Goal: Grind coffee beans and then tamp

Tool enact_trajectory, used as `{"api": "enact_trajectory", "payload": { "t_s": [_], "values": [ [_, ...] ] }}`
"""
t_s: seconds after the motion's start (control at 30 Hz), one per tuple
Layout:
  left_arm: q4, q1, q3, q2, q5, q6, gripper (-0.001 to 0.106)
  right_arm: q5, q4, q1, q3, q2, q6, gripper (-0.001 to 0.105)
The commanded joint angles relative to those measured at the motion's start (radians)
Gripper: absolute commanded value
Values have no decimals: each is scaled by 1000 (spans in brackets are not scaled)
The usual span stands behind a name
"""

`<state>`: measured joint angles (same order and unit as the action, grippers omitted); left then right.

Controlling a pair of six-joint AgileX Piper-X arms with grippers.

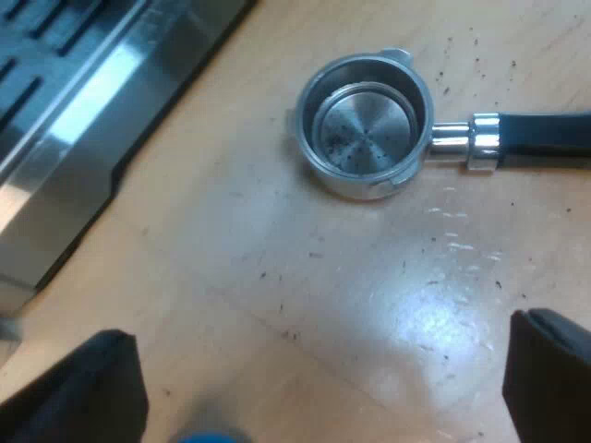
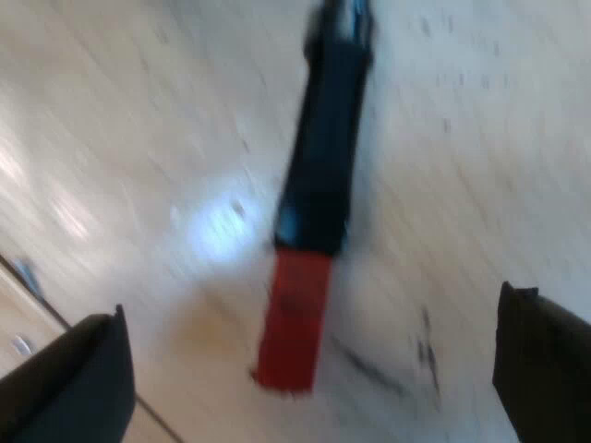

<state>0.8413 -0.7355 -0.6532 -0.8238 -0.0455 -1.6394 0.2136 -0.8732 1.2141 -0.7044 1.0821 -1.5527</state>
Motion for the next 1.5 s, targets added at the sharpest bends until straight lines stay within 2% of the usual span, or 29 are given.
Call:
{"api": "enact_trajectory", "payload": {
  "t_s": [0.03, 0.17, 0.27, 0.33, 0.37, 0.43, 0.63, 0.8, 0.9, 1.1, 1.23, 1.37, 1.5],
  "values": [
    [72, 7, -11, 68, 11, -41, 80, 9, 121, -1, -5, -53, -16, 79],
    [154, 44, -12, 127, 5, -104, 80, 9, 199, 2, -5, -74, -16, 79],
    [172, 61, -12, 139, 5, -121, 80, 7, 361, 26, 2, -73, -104, 79],
    [203, 94, -14, 157, 5, -138, 80, 12, 467, 48, 20, -74, -130, 79],
    [228, 184, -16, 166, 5, -135, 80, 11, 482, 51, 25, -74, -130, 79],
    [242, 250, -15, 166, -3, -133, 80, 7, 576, 64, 54, -74, -130, 79],
    [263, 375, -15, 163, -17, -71, 80, 7, 813, 82, 140, -74, -138, 79],
    [269, 370, -15, 151, -21, -61, 80, 7, 944, 82, 191, -74, -138, 79],
    [267, 370, -15, 106, -33, -60, 80, 7, 946, 82, 191, -74, -138, 79],
    [249, 370, -15, -38, -41, 0, 80, 7, 951, 82, 191, -74, -134, 79],
    [213, 370, -15, -127, -41, 1, 80, 7, 951, 82, 191, -74, -134, 79],
    [174, 370, -15, -211, -93, -2, 80, 7, 951, 82, 191, -74, -134, 79],
    [165, 370, -15, -256, -91, -12, 80, 7, 951, 82, 191, -74, -134, 79]
  ]
}}
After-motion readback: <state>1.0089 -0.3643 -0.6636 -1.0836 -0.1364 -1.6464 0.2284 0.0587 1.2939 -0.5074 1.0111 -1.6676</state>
